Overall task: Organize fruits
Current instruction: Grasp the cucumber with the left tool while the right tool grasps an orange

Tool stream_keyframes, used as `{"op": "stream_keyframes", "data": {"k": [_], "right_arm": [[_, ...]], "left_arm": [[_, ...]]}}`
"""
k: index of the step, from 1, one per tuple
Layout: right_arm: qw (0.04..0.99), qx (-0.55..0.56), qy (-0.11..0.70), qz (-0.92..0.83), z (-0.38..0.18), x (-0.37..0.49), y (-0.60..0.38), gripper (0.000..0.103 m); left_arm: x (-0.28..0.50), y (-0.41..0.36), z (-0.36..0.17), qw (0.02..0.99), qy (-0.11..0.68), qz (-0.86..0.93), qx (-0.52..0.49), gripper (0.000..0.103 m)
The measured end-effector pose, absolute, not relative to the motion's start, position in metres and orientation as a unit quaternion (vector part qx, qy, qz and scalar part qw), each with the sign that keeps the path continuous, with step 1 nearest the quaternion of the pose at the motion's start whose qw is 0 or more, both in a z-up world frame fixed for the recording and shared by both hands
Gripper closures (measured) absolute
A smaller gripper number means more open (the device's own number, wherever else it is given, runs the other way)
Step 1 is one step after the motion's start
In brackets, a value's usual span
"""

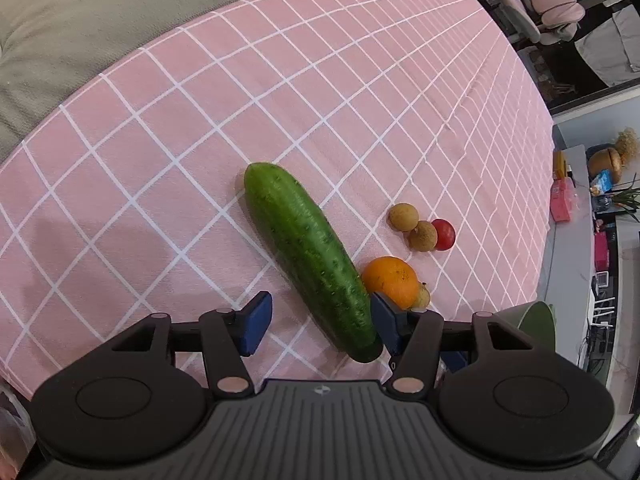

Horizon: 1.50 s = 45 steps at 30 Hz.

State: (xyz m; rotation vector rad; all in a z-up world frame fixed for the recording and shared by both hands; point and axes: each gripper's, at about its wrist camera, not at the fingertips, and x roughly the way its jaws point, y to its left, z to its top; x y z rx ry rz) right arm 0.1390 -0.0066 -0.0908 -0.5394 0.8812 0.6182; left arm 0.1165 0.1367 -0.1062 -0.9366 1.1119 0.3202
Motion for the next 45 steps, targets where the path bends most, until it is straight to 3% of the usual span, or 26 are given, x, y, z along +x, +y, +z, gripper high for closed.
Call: {"op": "stream_keyframes", "data": {"k": [5, 9, 14, 17, 21, 30, 35, 45], "right_arm": [[0.819, -0.270, 0.410, 0.297, -0.093, 0.143, -0.003, 0.073], [0.807, -0.254, 0.426, 0.320, -0.089, 0.140, -0.004, 0.083], [0.790, -0.222, 0.454, 0.347, -0.082, 0.137, -0.007, 0.084], [0.787, -0.208, 0.464, 0.350, -0.082, 0.139, -0.009, 0.083], [0.788, -0.208, 0.463, 0.348, -0.082, 0.138, -0.009, 0.083], [0.798, -0.201, 0.452, 0.345, -0.077, 0.143, -0.008, 0.075], [0.806, -0.209, 0.435, 0.342, -0.081, 0.146, -0.005, 0.060], [0.816, -0.227, 0.415, 0.332, -0.096, 0.156, 0.006, 0.060]], "left_arm": [[0.122, 0.137, -0.110, 0.733, 0.504, 0.155, -0.430, 0.037], [0.126, 0.140, -0.114, 0.730, 0.502, 0.163, -0.435, 0.037], [0.129, 0.136, -0.124, 0.719, 0.517, 0.170, -0.432, 0.037], [0.131, 0.135, -0.129, 0.718, 0.522, 0.166, -0.430, 0.050], [0.130, 0.135, -0.130, 0.721, 0.521, 0.159, -0.429, 0.052], [0.132, 0.144, -0.122, 0.730, 0.566, 0.137, -0.358, 0.055], [0.132, 0.152, -0.123, 0.723, 0.574, 0.128, -0.361, 0.055], [0.134, 0.148, -0.129, 0.727, 0.556, 0.146, -0.376, 0.051]]}}
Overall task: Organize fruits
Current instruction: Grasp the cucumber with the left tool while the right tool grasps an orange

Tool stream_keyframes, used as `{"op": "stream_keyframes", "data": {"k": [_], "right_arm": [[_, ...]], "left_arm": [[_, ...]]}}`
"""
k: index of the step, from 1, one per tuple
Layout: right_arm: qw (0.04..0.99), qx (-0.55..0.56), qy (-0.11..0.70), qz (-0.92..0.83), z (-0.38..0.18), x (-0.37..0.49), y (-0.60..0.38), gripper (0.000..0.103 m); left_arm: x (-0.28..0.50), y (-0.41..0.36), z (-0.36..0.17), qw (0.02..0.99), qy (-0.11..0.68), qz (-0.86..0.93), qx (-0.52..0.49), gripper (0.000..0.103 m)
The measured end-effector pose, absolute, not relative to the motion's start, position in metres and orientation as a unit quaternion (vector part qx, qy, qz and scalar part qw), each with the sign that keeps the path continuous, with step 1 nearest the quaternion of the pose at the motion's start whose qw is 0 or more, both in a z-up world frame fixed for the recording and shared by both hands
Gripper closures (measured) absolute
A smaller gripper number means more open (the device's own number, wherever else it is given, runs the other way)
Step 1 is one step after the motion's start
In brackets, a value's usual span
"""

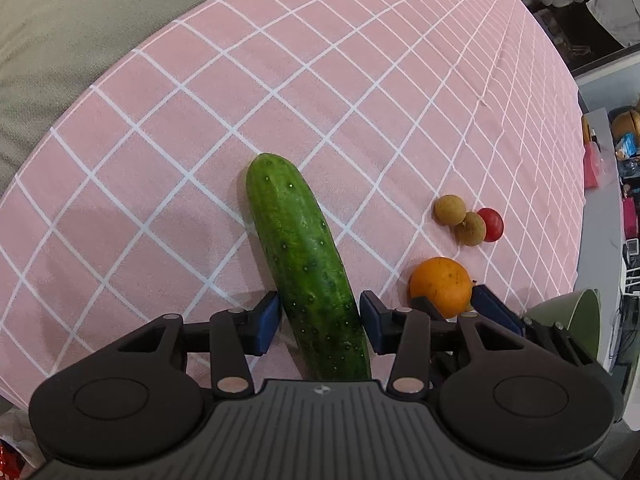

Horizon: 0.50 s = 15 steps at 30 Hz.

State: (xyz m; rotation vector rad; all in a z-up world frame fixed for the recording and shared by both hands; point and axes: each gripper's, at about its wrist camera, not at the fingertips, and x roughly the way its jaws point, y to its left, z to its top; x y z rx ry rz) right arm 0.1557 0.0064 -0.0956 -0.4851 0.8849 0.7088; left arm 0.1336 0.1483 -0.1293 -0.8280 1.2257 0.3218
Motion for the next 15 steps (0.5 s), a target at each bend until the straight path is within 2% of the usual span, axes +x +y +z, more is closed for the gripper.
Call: {"op": "stream_keyframes", "data": {"k": [9, 15], "right_arm": [[0.818, -0.285, 0.385, 0.318, -0.106, 0.154, 0.020, 0.061], [0.821, -0.273, 0.386, 0.320, -0.100, 0.151, 0.018, 0.063]], "left_arm": [[0.135, 0.144, -0.128, 0.733, 0.547, 0.157, -0.372, 0.055], [0.131, 0.142, -0.124, 0.737, 0.542, 0.163, -0.370, 0.057]]}}
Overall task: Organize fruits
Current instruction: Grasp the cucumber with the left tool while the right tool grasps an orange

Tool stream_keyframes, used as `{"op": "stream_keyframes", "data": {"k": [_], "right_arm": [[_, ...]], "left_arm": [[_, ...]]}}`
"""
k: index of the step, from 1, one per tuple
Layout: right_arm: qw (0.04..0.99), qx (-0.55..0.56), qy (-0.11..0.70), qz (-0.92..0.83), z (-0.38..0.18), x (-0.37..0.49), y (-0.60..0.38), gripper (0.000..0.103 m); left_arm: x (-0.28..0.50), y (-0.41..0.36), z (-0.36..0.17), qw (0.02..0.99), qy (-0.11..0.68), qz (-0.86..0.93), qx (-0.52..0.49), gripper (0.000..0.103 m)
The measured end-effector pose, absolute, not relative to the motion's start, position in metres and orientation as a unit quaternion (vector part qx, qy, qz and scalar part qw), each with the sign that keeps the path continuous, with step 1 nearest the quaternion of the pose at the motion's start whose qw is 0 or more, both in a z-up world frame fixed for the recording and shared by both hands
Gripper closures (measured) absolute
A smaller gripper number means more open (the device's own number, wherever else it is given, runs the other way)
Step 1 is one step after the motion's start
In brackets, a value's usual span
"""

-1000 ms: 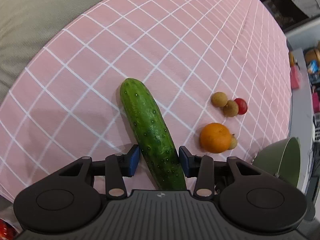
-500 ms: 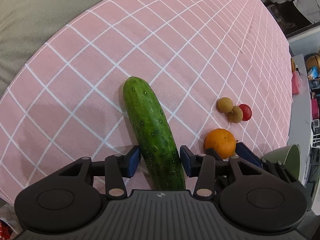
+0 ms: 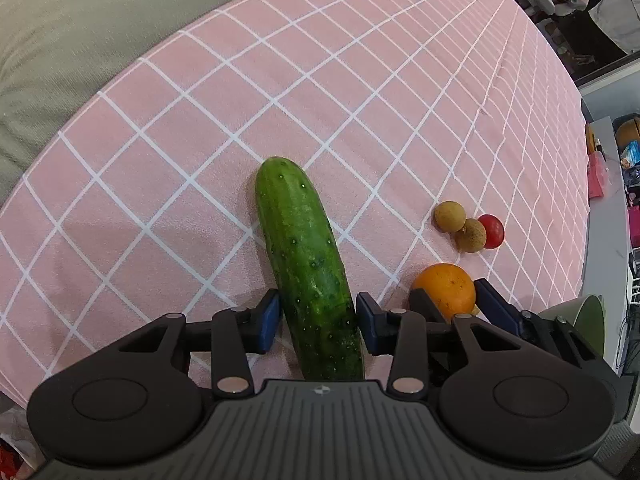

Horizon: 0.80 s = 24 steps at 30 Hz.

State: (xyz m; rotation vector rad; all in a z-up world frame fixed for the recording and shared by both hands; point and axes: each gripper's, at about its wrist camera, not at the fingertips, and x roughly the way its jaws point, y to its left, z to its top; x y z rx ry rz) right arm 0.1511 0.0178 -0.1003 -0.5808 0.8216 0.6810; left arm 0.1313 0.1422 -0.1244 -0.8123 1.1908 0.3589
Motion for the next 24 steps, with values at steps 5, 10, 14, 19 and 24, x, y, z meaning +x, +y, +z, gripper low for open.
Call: {"op": "stream_keyframes", "data": {"k": [5, 10, 14, 19, 24], "right_arm": [[0.825, -0.271, 0.375, 0.325, -0.087, 0.140, 0.013, 0.063], [0.831, -0.247, 0.378, 0.325, -0.072, 0.135, 0.003, 0.063], [0.839, -0.230, 0.374, 0.322, -0.060, 0.131, -0.005, 0.063], [0.853, -0.211, 0.357, 0.316, -0.037, 0.124, -0.021, 0.063], [0.875, -0.190, 0.334, 0.295, -0.007, 0.119, -0.051, 0.063]], "left_arm": [[0.127, 0.144, -0.110, 0.750, 0.522, 0.150, -0.377, 0.059], [0.122, 0.140, -0.088, 0.771, 0.503, 0.136, -0.366, 0.060], [0.119, 0.132, -0.070, 0.788, 0.490, 0.119, -0.354, 0.061], [0.116, 0.116, -0.045, 0.813, 0.469, 0.090, -0.335, 0.061], [0.120, 0.099, -0.019, 0.835, 0.446, 0.058, -0.318, 0.061]]}}
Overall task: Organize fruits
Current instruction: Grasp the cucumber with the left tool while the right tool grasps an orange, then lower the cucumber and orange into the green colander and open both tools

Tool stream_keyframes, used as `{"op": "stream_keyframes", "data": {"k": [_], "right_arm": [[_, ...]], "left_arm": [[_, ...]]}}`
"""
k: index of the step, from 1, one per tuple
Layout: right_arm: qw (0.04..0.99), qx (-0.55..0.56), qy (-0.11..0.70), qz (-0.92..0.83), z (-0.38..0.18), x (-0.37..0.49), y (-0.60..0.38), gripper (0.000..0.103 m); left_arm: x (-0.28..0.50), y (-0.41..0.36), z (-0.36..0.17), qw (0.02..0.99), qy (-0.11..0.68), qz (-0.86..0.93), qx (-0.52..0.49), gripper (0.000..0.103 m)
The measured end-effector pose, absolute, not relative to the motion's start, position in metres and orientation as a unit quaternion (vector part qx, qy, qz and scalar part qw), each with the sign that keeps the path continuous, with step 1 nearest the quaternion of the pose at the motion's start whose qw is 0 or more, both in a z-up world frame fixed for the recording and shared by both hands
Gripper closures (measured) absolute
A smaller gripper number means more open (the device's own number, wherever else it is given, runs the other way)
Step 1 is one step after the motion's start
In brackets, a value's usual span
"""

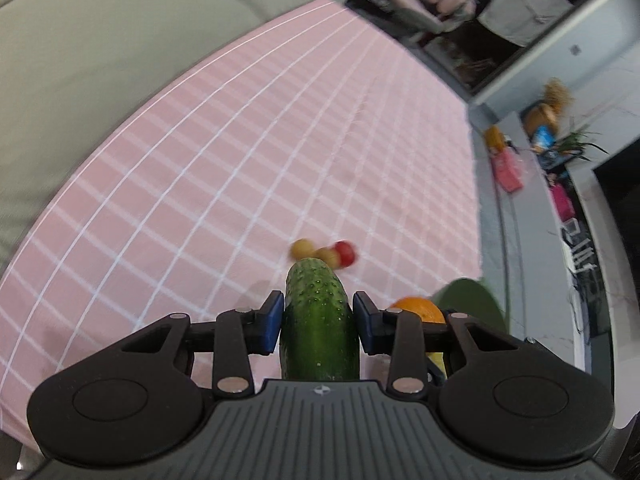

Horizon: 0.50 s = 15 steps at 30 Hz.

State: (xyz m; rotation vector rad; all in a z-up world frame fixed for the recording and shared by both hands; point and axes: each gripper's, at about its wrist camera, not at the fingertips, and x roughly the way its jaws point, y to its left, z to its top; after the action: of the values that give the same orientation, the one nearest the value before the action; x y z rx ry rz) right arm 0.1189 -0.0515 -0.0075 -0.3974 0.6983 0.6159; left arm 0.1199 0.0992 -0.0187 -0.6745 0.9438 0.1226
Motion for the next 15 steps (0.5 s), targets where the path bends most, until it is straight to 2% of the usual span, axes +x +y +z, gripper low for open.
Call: {"op": "stream_keyframes", "data": {"k": [6, 15], "right_arm": [[0.892, -0.160, 0.335, 0.256, 0.016, 0.122, -0.101, 0.063], [0.900, -0.160, 0.355, 0.194, 0.015, 0.133, -0.162, 0.063]], "left_arm": [[0.135, 0.067, 0.004, 0.851, 0.432, -0.003, -0.297, 0.061], [0.163, -0.003, 0.009, 0.849, 0.453, -0.105, -0.251, 0.061]]}}
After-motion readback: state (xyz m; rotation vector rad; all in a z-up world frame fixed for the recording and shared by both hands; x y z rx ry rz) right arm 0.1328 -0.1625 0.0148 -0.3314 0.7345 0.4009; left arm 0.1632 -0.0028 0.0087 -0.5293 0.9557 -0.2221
